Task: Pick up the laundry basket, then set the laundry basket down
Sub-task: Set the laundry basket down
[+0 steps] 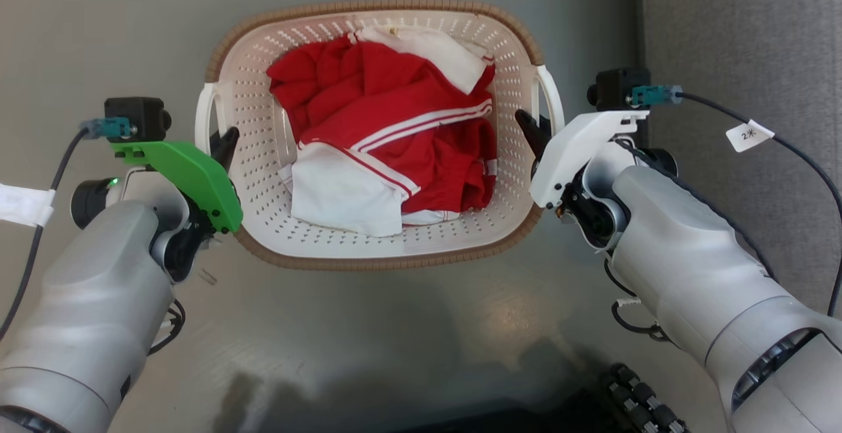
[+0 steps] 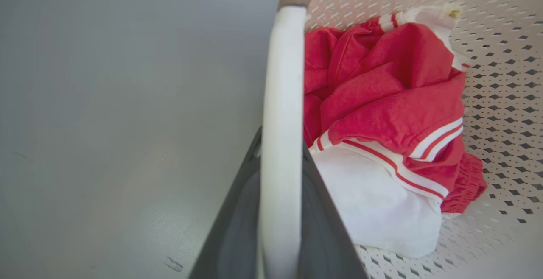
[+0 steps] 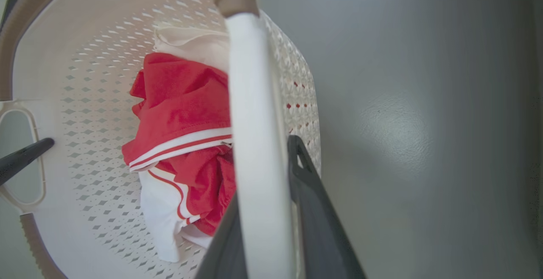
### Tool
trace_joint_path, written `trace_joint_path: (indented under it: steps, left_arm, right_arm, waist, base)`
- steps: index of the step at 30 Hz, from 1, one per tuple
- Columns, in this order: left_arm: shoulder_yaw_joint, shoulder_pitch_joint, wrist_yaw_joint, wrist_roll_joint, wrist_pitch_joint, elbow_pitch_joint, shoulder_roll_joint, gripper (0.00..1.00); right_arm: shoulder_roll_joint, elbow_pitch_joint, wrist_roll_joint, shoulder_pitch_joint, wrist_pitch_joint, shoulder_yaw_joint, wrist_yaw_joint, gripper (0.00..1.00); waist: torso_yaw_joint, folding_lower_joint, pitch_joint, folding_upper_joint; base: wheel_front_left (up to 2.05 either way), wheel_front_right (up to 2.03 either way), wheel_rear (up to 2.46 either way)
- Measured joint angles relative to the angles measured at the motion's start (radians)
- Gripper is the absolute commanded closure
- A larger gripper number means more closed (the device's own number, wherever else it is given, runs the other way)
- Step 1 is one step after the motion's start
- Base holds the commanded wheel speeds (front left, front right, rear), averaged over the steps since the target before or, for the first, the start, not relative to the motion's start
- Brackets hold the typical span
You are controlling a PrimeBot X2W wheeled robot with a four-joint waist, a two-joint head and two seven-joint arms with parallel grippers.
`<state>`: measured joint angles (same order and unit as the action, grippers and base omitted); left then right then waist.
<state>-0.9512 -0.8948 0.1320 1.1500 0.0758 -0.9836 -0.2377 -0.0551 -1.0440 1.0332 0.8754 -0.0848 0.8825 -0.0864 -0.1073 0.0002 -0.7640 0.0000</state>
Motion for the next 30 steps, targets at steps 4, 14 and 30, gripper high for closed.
trace_joint_path:
  steps: [4,14,30]
  left_arm:
    - [-0.003,-0.011,0.0,-0.004,0.014,-0.002,-0.006,1.0]
    - [-0.011,-0.031,0.001,-0.012,0.064,-0.007,-0.007,1.0]
    - [-0.021,-0.05,0.001,-0.014,0.111,-0.014,-0.006,1.0]
  right_arm:
    - [0.002,0.001,0.007,0.014,-0.005,0.008,0.0,1.0]
    - [0.009,-0.014,0.007,0.04,-0.056,0.021,0.009,1.0]
    - [0.008,-0.02,0.035,0.063,-0.086,0.045,0.01,0.98]
  waist:
    - [0.0,0.0,-0.051,0.0]
    - [-0.002,-0.0001,-0.127,0.0]
    - [0.002,-0.0002,-0.172,0.0]
  base:
    - [0.0,0.0,0.0]
    - [0.0,0.0,0.0]
    - [0.0,0.0,0.0]
